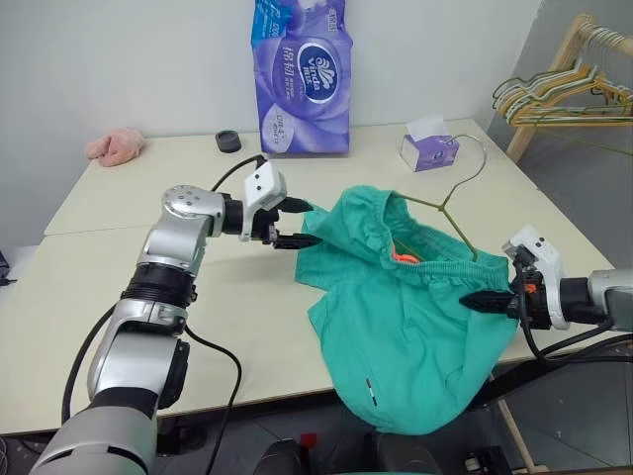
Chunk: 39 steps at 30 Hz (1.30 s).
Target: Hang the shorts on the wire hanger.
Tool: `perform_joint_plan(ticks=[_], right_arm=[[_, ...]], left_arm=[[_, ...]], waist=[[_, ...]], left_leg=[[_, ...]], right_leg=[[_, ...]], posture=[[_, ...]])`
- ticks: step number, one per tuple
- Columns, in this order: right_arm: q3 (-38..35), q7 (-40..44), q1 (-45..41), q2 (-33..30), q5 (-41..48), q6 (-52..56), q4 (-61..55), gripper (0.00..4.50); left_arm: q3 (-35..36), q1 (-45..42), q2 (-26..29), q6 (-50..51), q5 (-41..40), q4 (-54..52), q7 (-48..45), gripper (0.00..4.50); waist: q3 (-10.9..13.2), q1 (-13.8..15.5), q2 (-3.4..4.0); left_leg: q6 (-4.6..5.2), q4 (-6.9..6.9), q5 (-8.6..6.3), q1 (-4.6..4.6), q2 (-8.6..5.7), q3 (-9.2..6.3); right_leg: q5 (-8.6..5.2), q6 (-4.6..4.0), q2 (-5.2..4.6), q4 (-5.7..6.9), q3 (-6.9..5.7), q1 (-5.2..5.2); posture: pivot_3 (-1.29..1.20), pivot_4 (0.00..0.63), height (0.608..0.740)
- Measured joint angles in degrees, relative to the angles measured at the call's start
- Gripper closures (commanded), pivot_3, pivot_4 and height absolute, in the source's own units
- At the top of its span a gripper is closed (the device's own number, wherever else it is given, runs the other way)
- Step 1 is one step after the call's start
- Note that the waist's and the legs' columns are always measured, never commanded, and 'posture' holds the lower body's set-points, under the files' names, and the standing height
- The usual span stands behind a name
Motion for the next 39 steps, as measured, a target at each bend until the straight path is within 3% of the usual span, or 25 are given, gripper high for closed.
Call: perform_joint_plan(ticks=[6,11,13,16,18,23,30,39], right_arm=[[-12.8,-8.6,3.7,2.6,6.4,5.9,-1.7,4.5],[-25.5,-21.6,9.6,5.2,18.3,5.9,-2.0,4.5],[-32.4,-31.0,13.1,6.9,26.7,5.9,-2.5,4.5],[-37.5,-42.9,15.8,7.5,37.7,5.4,-2.4,4.5],[-38.7,-57.7,24.6,4.2,52.8,-1.4,-0.4,4.5],[-39.6,-80.5,35.7,-5.3,72.1,-18.6,4.1,4.5],[-39.8,-91.8,31.3,-13.0,74.9,-28.5,13.5,4.5],[-35.1,-94.3,22.0,-20.5,71.9,-30.5,32.7,4.5]], left_arm=[[-0.1,-0.1,-5.8,6.6,-2.4,-5.2,4.3,0.69],[0.0,-0.9,-12.2,12.8,-4.9,-9.8,9.6,0.69],[-0.3,-2.5,-16.9,15.1,-6.4,-11.7,12.7,0.69],[-1.7,-3.6,-18.9,16.5,-7.3,-14.4,13.8,0.69],[-2.4,-4.7,-20.5,16.3,-7.2,-16.1,15.4,0.69],[-5.4,-8.4,-25.1,15.3,-6.6,-16.3,17.6,0.69],[-5.9,-14.2,-32.0,12.5,-7.1,-14.1,19.9,0.69],[-6.1,-16.1,-36.1,9.8,-7.1,-10.5,21.7,0.69]], waist=[[0.4,-0.1,0.2],[2.3,-0.7,0.26],[3.3,-0.8,0.41],[4.0,-2.3,0.54],[5.1,-3.5,0.44],[6.7,-4.8,0.05],[7.5,-5.5,-0.18],[8.1,-4.8,0.07]], left_leg=[[0.01,-0.01,0.0,-0.06,-0.01,-0.01],[0.04,0.12,0.01,-0.08,-0.01,0.01],[0.16,0.45,-0.07,-0.35,-0.01,0.03],[0.42,0.6,-0.23,-0.51,-0.05,0.24],[0.46,0.59,-0.25,-0.6,-0.08,0.34],[0.59,0.6,-0.28,-0.6,-0.2,0.88],[1.01,0.53,-0.4,-0.68,-0.14,1.39],[1.61,0.53,-0.77,-0.68,-0.25,2.31]], right_leg=[[-0.01,0.01,0.0,-0.06,-0.01,0.01],[-0.09,0.23,0.09,-0.02,0.04,0.09],[-0.07,0.3,0.11,-0.01,0.05,0.01],[0.02,0.32,0.12,-0.03,0.26,-0.01],[-0.15,0.61,0.14,-0.07,0.35,0.03],[-0.16,1.06,0.34,-0.35,0.61,0.03],[0.06,1.43,0.37,-1.01,0.99,0.03],[0.02,1.89,0.29,-1.3,2.01,-0.11]], posture=[[-0.29,0.153,0.74],[-0.38,0.217,0.74],[-0.39,0.223,0.74],[-0.4,0.245,0.74],[-0.4,0.252,0.74],[-0.39,0.263,0.74],[-0.38,0.264,0.74],[-0.35,0.274,0.74]])
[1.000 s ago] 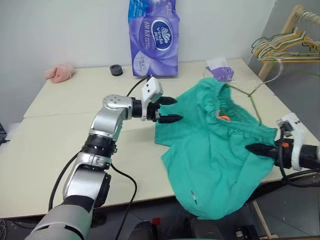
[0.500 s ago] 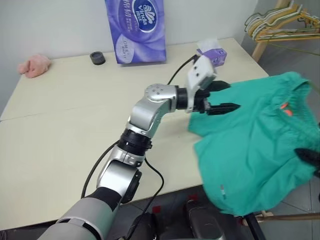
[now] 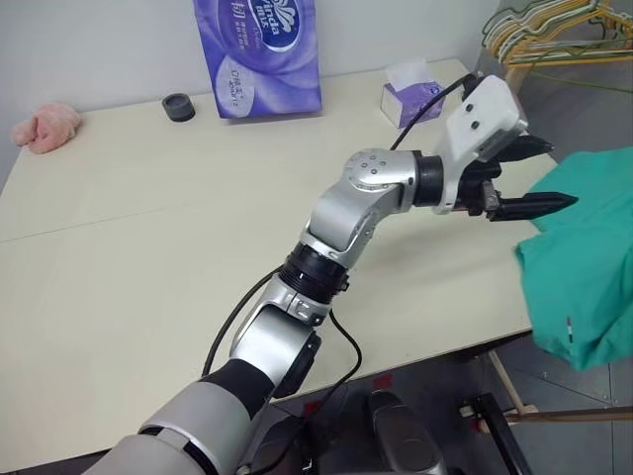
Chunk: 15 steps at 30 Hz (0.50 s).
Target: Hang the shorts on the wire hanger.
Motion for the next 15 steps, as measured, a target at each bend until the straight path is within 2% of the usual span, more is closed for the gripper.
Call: perform_joint_plan(ticks=[3,8,15], right_arm=[[1.9,4.1,-3.1,-2.8,-5.9,0.7,6.0,4.5],[5.0,8.7,-9.7,-3.7,-12.6,3.2,14.1,4.5],[4.2,3.8,-15.1,-1.2,-15.4,6.0,16.8,4.5]], left_arm=[[0.8,-1.9,-1.3,-1.9,-0.5,1.7,0.8,0.69],[1.8,-2.8,-1.4,-5.2,-1.6,3.8,-0.7,0.69],[1.7,-5.5,-1.7,-9.1,-1.9,5.7,-3.2,0.69]], waist=[[0.0,0.2,0.01],[0.0,0.2,0.02],[0.1,0.3,0.1]], left_leg=[[0.11,-0.01,-0.07,0.01,-0.01,0.17],[0.12,-0.01,-0.1,0.01,0.01,0.32],[0.13,-0.04,-0.12,-0.03,0.02,0.49]], right_leg=[[-0.01,0.08,-0.03,-0.07,0.13,-0.04],[-0.02,0.1,-0.02,-0.03,0.25,-0.16],[-0.01,0.14,-0.02,0.01,0.42,-0.3]], posture=[[-0.34,0.275,0.74],[-0.33,0.276,0.74],[-0.34,0.272,0.74]])
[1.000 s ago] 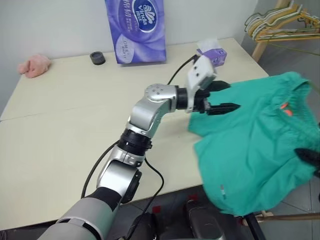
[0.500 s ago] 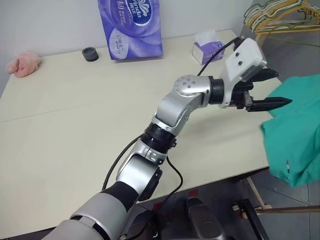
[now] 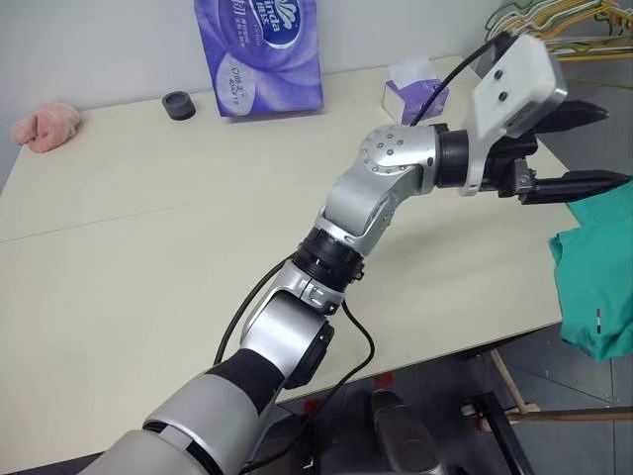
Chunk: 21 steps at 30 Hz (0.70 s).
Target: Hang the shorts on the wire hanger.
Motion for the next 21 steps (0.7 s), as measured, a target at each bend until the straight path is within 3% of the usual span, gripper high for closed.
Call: perform_joint_plan(ticks=[7,12,21], right_arm=[[-10.1,-13.9,6.1,8.7,5.2,1.3,-10.9,4.5],[-14.0,-21.8,11.1,11.4,11.2,-1.4,-18.2,4.5],[-15.1,-23.6,15.8,11.7,13.7,-4.6,-19.6,4.5]], left_arm=[[-1.2,-0.2,-0.1,-1.6,-1.1,1.1,-3.8,0.69],[-1.7,-0.4,-0.1,-1.6,-2.5,1.6,-5.7,0.69],[-2.1,-2.2,-0.4,-1.8,-4.8,4.2,-7.6,0.69]], waist=[[0.0,0.4,0.04],[0.0,0.2,0.04],[0.0,-0.5,0.03]], left_leg=[[0.01,-0.02,-0.01,-0.18,-0.01,0.11],[0.03,-0.02,-0.02,-0.2,-0.01,0.24],[0.18,-0.02,-0.11,-0.09,-0.03,0.64]], right_leg=[[-0.02,0.13,0.0,0.09,0.13,-0.41],[-0.01,0.2,0.01,0.08,0.28,-0.46],[0.02,0.25,0.05,0.04,0.71,-0.47]], posture=[[-0.36,0.267,0.74],[-0.37,0.263,0.74],[-0.37,0.258,0.74]])
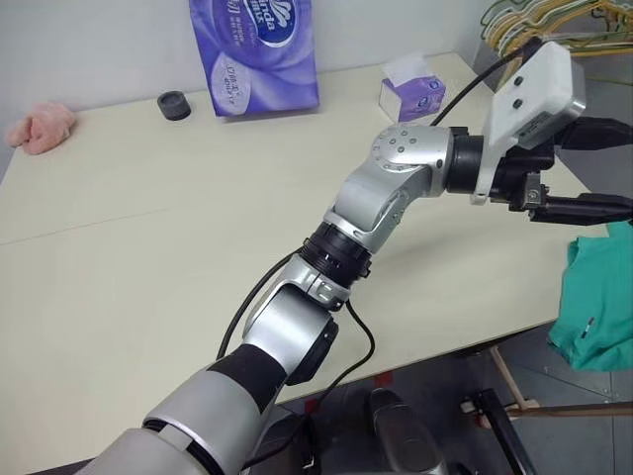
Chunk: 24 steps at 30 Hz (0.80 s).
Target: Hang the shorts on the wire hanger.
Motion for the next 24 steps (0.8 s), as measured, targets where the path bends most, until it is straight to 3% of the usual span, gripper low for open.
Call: perform_joint_plan(ticks=[16,17,24], right_arm=[[0.5,2.5,3.1,-0.7,-0.1,-1.4,-1.0,4.5],[0.5,2.5,3.5,-0.8,-0.1,-1.4,-1.1,3.93],[0.8,2.7,4.2,-1.1,-0.1,-1.4,-2.0,1.7]], left_arm=[[-1.8,-1.3,-0.2,-1.3,-1.3,2.9,-5.6,0.69],[-2.3,-1.3,-0.2,-1.3,-1.3,2.9,-6.2,0.66],[-4.0,-1.3,-0.2,-1.5,-1.1,2.9,-7.6,0.66]], waist=[[0.0,-0.1,0.0],[0.0,-0.1,0.0],[0.0,-0.2,0.0]], left_leg=[[0.07,-0.01,-0.05,0.01,0.0,0.14],[0.08,-0.01,-0.05,0.01,0.0,0.14],[0.1,0.0,-0.06,0.02,0.0,0.17]], right_leg=[[-0.01,0.04,0.02,-0.05,0.18,-0.03],[-0.01,0.04,0.02,-0.05,0.18,-0.03],[0.0,0.05,0.02,-0.05,0.22,-0.04]], posture=[[-0.38,0.251,0.74],[-0.38,0.251,0.74],[-0.38,0.246,0.74]])
